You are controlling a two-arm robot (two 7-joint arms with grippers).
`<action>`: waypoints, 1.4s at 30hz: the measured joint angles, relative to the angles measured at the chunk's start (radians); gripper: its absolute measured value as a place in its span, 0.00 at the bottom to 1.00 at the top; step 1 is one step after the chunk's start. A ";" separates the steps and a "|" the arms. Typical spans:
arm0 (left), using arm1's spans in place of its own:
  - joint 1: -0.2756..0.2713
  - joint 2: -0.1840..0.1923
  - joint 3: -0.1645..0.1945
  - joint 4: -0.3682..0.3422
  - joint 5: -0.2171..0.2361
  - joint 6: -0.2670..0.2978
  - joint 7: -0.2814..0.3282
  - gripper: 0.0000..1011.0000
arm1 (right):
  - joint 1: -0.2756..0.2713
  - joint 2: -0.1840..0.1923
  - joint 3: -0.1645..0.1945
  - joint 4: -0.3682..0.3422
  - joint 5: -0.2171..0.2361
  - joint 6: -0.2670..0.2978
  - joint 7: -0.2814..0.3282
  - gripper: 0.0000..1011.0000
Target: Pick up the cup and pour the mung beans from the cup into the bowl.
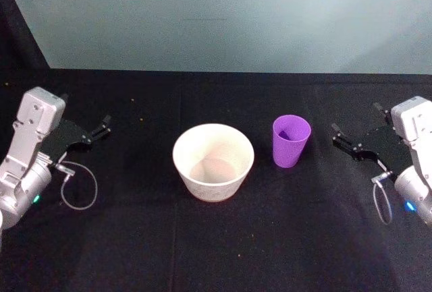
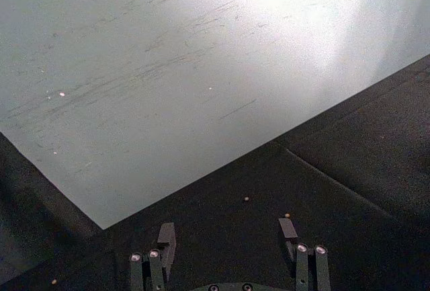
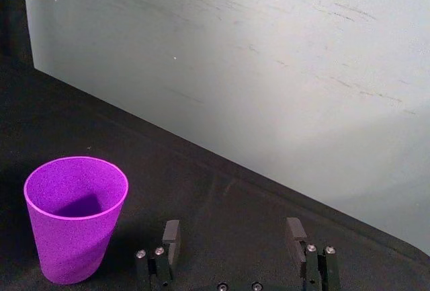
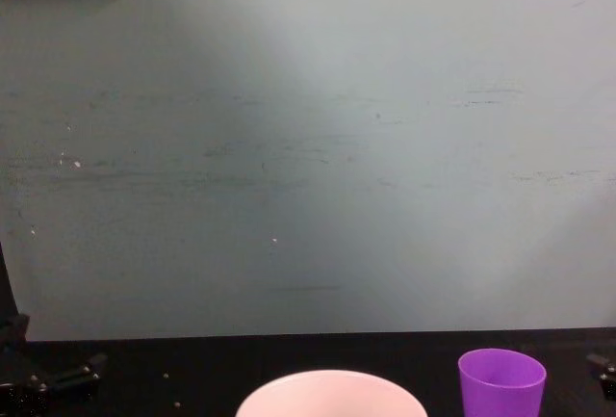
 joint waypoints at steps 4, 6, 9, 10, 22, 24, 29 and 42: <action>0.000 0.000 0.000 0.000 0.000 0.000 0.000 0.99 | 0.000 0.000 0.000 0.000 0.000 0.000 0.000 0.99; 0.000 0.000 0.000 0.000 0.000 0.000 0.000 0.99 | 0.000 0.000 0.000 0.000 0.000 0.000 0.000 0.99; 0.000 0.000 0.000 0.000 0.000 0.000 0.000 0.99 | 0.000 0.000 0.000 0.000 0.000 0.000 0.000 0.99; 0.000 0.000 0.000 0.000 0.000 0.000 0.000 0.99 | 0.000 0.000 0.000 0.000 0.000 0.000 0.000 0.99; 0.000 0.000 0.000 0.000 0.000 0.000 0.000 0.99 | 0.000 0.000 0.000 0.000 0.000 0.000 0.000 0.99; 0.000 0.000 0.000 0.000 0.000 0.000 0.000 0.99 | 0.000 0.000 0.000 0.000 0.000 0.000 0.000 0.99; 0.000 0.000 0.000 0.000 0.000 0.000 0.000 0.99 | 0.000 0.000 0.000 0.000 0.000 0.000 0.000 0.99; 0.000 0.000 0.000 0.000 0.000 0.000 0.000 0.99 | 0.000 0.000 0.000 0.000 0.000 0.000 0.000 0.99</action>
